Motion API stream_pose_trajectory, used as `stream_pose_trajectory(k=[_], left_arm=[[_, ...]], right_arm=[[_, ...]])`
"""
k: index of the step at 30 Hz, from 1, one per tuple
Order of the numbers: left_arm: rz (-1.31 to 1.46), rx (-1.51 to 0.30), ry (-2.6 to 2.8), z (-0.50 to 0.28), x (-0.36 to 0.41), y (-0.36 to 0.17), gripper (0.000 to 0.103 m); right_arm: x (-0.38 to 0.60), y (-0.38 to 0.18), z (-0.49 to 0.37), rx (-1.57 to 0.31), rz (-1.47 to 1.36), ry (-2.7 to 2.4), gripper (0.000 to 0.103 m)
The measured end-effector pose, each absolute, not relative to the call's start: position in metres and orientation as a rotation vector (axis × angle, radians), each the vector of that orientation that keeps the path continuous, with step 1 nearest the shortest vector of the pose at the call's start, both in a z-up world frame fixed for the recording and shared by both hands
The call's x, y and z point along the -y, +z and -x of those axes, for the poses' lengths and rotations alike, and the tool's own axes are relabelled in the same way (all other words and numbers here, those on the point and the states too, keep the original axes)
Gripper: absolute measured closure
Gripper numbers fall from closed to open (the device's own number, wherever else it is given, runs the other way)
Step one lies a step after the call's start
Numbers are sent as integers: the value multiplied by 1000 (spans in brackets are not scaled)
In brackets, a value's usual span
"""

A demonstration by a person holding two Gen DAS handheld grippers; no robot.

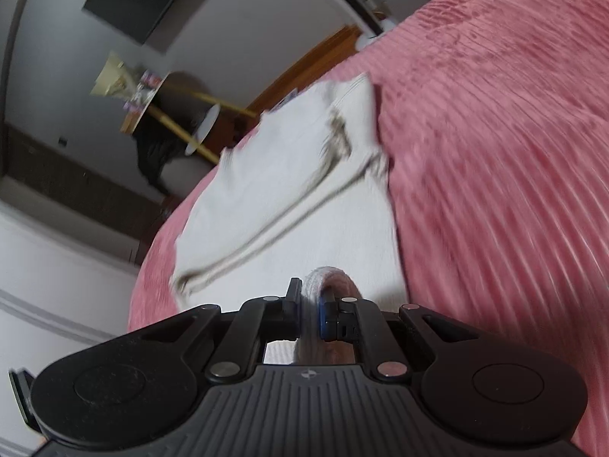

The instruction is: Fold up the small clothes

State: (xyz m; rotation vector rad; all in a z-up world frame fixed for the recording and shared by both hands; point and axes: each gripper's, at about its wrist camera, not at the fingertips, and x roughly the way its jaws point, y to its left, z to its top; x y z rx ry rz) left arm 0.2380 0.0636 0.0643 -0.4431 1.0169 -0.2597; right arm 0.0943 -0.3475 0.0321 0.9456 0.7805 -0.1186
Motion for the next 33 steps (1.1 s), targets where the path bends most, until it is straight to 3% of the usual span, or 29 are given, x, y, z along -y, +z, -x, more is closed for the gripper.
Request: stream_pose_trajectory(k=[4,7,9,11,12,16,22,23,27,30,33], left_arm=[[400,-1016,-206,-276,-50,44,88],[399,-927,-183,-280,-53,42,61],[382,-863,-225,-276,-57,42,35],[319,-845,-308,-270,-55,37,22],[286,-852,-343,-267,-53,32,20],[175,-904,-349,-260,-39,7,20],[155,-899,-328,-269,-29,-4,23],[151,-895,-321,-274,-27,-4,27],[144,-938,-315,-288,-20,-7,65],[116,-943,-311,-286,-18,-9,83],[142,-944,-326,-284,-23,-9,86]], right_arm=[[367,10,-132,-778,-934,-169,92],[377,5,-145,-769,-868,-226,76],[378,12,-142,-730,-764,-230,62],[372,18,-138,-710,-648,-166,58],[365,19,-137,-721,-573,-123,56],[340,8,-144,-778,-373,-33,56],[326,-4,-164,-805,-360,-34,58],[325,-4,-166,-809,-360,-38,61],[322,-3,-171,-807,-328,-34,95],[324,-5,-173,-805,-311,-26,95],[325,-4,-174,-794,-301,-28,88]])
